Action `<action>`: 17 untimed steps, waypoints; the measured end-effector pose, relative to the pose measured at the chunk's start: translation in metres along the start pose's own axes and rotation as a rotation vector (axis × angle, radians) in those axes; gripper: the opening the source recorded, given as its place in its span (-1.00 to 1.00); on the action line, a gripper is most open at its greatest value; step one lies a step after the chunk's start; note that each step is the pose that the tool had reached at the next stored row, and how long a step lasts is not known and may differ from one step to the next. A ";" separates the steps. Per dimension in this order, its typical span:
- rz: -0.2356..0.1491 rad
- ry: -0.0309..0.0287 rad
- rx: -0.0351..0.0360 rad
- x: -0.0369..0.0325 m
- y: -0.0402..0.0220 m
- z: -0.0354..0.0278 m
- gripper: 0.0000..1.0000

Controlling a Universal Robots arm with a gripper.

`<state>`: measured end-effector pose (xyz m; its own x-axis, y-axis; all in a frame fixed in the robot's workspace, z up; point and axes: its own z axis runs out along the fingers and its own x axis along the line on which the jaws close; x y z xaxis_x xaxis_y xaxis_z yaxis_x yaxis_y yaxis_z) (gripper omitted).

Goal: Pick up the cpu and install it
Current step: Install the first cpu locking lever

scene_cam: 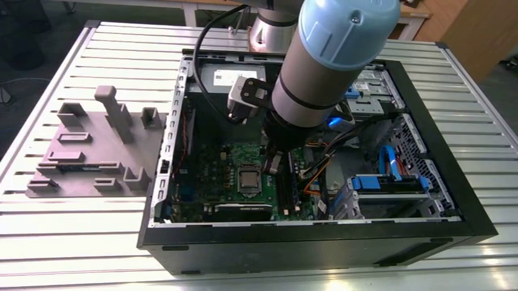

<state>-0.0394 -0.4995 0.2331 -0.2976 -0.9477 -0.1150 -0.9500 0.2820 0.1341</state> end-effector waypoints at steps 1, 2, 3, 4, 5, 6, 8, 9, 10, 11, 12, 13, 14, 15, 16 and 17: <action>0.000 -0.0001 0.0000 0.0000 0.0000 0.0000 -0.79; 0.000 0.0000 0.0000 0.0000 0.0000 0.0000 -0.79; -0.001 0.0001 0.0000 0.0000 0.0000 0.0000 -0.79; -0.002 0.0003 -0.0002 0.0000 0.0000 0.0000 -0.79; -0.007 0.0007 -0.0006 0.0000 0.0000 0.0000 -0.79; -0.016 0.0015 -0.0011 0.0000 0.0000 0.0001 -0.79; -0.030 0.0029 -0.0012 0.0001 0.0000 0.0001 -0.79; -0.031 0.0028 -0.0010 0.0001 -0.0001 0.0001 -0.79; -0.032 0.0028 -0.0010 0.0001 -0.0001 0.0001 -0.79; -0.032 0.0029 -0.0009 0.0001 -0.0001 0.0001 -0.79; -0.032 0.0029 -0.0007 0.0001 -0.0001 0.0001 -0.79; -0.034 0.0027 -0.0001 0.0002 -0.0001 0.0002 -0.79; -0.041 0.0030 0.0004 0.0003 -0.0001 0.0003 -0.79; -0.050 0.0038 0.0004 0.0005 -0.0001 0.0004 -0.79; -0.057 0.0047 -0.0001 0.0010 -0.0001 0.0005 -0.79; -0.064 0.0057 -0.0009 0.0015 -0.0001 0.0006 -0.79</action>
<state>-0.0398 -0.5009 0.2324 -0.2357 -0.9647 -0.1177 -0.9670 0.2207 0.1275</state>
